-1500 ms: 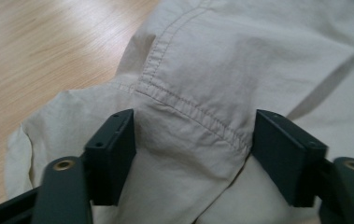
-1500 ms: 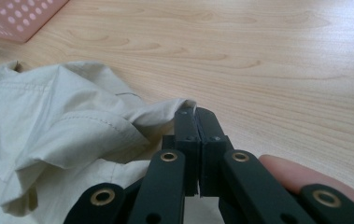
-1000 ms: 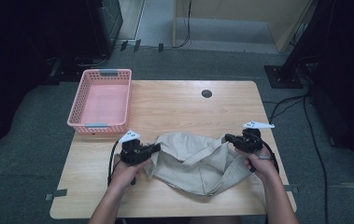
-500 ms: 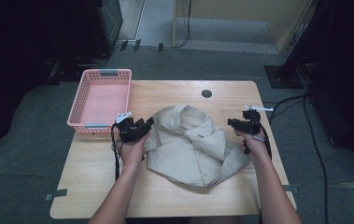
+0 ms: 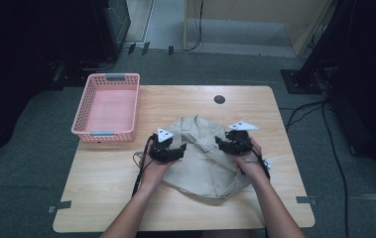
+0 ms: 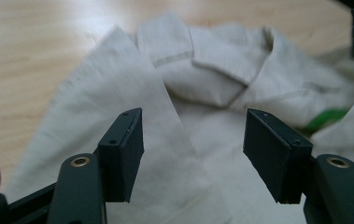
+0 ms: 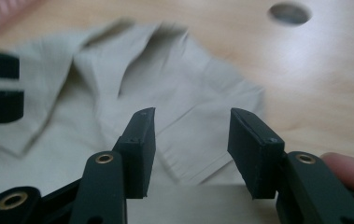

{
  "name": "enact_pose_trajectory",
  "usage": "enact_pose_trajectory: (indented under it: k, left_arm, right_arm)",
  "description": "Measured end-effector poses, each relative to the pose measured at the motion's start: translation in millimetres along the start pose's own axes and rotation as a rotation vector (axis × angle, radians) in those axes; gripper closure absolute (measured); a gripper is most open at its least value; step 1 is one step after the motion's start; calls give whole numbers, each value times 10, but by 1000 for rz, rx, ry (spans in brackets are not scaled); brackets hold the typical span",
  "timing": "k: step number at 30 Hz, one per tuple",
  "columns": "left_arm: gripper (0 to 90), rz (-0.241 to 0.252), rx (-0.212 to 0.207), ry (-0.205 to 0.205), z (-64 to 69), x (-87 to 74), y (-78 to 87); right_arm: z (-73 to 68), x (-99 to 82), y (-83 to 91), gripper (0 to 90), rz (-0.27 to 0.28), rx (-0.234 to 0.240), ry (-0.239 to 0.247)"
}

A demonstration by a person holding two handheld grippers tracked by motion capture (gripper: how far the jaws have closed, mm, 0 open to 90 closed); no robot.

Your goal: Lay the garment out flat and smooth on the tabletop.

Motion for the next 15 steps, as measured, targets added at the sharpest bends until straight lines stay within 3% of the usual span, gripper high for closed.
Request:
enact_pose_trajectory:
  k: [2,5,6,15]
  left_arm:
    - [385,-30,0,-7,10,-104,-44]
    - [385,-56,4,-11,-5,-249,-74]
    - [384,-44,4,-22,-7,-276,-67]
    - [380,-40,4,-65,57,-388,48]
  right_arm:
    - [-101,-168,-131,511,-37,-6,44]
    - [-178,-369,-240,496,-55,-7,61]
    - [-184,-411,-254,489,-51,-14,63]
    - [-251,-648,-156,452,-15,-19,71]
Point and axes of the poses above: each handheld gripper's, and its own axes: y roughly backward along the jaws, x roughly out of its top, z roughly to its right, the point moved 7 cm from there along -y, roughly forward along the jaws, and after that the axes turned 2 degrees about z, right-handed, at the moved point
